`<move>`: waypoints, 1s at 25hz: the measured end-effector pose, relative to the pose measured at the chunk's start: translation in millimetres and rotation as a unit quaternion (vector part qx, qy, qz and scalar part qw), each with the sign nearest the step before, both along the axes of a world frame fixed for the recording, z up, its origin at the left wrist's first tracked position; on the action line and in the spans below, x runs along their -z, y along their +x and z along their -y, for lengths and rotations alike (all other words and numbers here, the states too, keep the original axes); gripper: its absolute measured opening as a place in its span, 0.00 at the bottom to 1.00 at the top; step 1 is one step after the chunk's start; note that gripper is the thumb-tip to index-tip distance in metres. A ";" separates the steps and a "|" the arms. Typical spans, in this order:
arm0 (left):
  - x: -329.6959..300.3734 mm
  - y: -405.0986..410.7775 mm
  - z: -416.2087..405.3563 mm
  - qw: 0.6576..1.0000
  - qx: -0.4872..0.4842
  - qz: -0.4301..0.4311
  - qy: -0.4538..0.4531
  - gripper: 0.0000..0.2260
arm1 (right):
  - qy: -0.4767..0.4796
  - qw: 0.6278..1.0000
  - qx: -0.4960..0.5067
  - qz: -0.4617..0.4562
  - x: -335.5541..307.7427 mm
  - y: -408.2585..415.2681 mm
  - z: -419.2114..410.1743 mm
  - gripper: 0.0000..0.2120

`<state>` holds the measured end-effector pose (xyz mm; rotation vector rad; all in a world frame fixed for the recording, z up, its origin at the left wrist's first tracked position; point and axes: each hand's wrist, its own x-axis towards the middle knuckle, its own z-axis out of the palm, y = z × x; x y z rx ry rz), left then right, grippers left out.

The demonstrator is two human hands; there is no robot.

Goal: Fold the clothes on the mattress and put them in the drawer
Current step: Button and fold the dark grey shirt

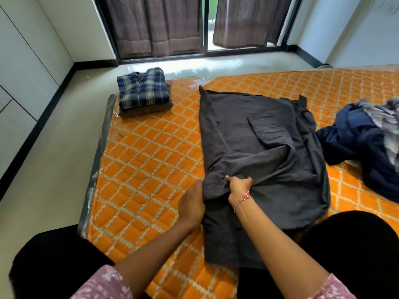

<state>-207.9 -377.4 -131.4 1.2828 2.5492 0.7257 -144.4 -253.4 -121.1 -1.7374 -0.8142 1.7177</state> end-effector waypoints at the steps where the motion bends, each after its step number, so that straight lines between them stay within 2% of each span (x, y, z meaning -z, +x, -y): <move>1: -7.1 -18.6 2.5 0.996 0.000 -0.084 -0.025 0.13 | 0.005 0.998 -0.009 -0.054 -4.2 -4.5 1.1 0.40; 2: -17.4 -38.1 3.8 0.986 0.002 -0.152 -0.062 0.13 | 0.000 0.994 -0.020 -0.105 -9.4 -10.6 3.5 0.39; 4: -29.7 -77.3 17.2 0.966 -0.001 -0.228 -0.123 0.13 | -0.018 0.985 -0.035 -0.171 -16.6 -21.0 16.7 0.38; 6: -24.7 -89.2 39.9 0.962 0.047 -0.246 -0.113 0.16 | -0.029 0.984 -0.028 -0.175 -14.8 -27.4 29.7 0.38; 7: -18.0 -85.8 50.6 0.962 0.089 -0.224 -0.128 0.22 | -0.019 0.987 -0.018 -0.158 -10.2 -27.5 31.8 0.39; 9: -2.8 -77.7 61.7 0.953 0.161 -0.211 -0.143 0.31 | 0.062 0.996 -0.004 -0.061 -8.6 -22.5 29.4 0.38; 11: 1.9 -68.7 63.1 0.951 0.178 -0.203 -0.149 0.32 | 0.195 0.978 -0.026 0.076 -9.0 -10.4 27.2 0.34; 13: 2.0 -61.1 62.4 0.960 0.138 -0.203 -0.132 0.30 | 0.249 0.948 -0.101 0.171 -5.3 2.2 31.0 0.33; 15: 7.0 -61.4 60.6 0.984 0.012 -0.113 -0.138 0.34 | 0.209 0.917 -0.176 0.290 2.5 7.5 37.2 0.35; 16: 8.7 -61.1 61.4 0.986 -0.011 -0.023 -0.162 0.32 | 0.220 0.885 -0.194 0.363 1.3 5.5 40.8 0.37; 17: 10.9 -60.5 62.6 0.984 -0.006 0.020 -0.177 0.28 | 0.274 0.841 -0.214 0.413 -0.6 1.5 43.8 0.38; 18: 11.0 -56.9 64.5 0.983 0.014 0.015 -0.183 0.24 | 0.356 0.790 -0.269 0.422 -1.4 -3.1 46.1 0.38; 20: -0.1 -56.2 67.3 0.964 0.083 0.021 -0.251 0.22 | 0.466 0.643 -0.484 0.368 3.5 -12.9 51.4 0.39; 21: -9.5 -62.4 65.1 0.948 0.107 0.089 -0.287 0.23 | 0.456 0.565 -0.594 0.345 9.6 -14.2 55.1 0.41; 22: -20.0 -71.1 60.8 0.924 0.101 0.203 -0.309 0.25 | 0.416 0.501 -0.678 0.342 16.8 -13.1 59.6 0.44; 23: -31.5 -80.3 55.4 0.888 0.068 0.335 -0.307 0.26 | 0.382 0.464 -0.719 0.349 25.5 -10.2 62.0 0.48; 24: -36.9 -88.6 49.3 0.858 0.023 0.436 -0.269 0.27 | 0.363 0.456 -0.730 0.356 32.0 -8.8 62.6 0.53; 25: -34.5 -92.3 42.7 0.849 -0.026 0.488 -0.199 0.28 | 0.360 0.457 -0.729 0.362 34.8 -9.2 62.8 0.56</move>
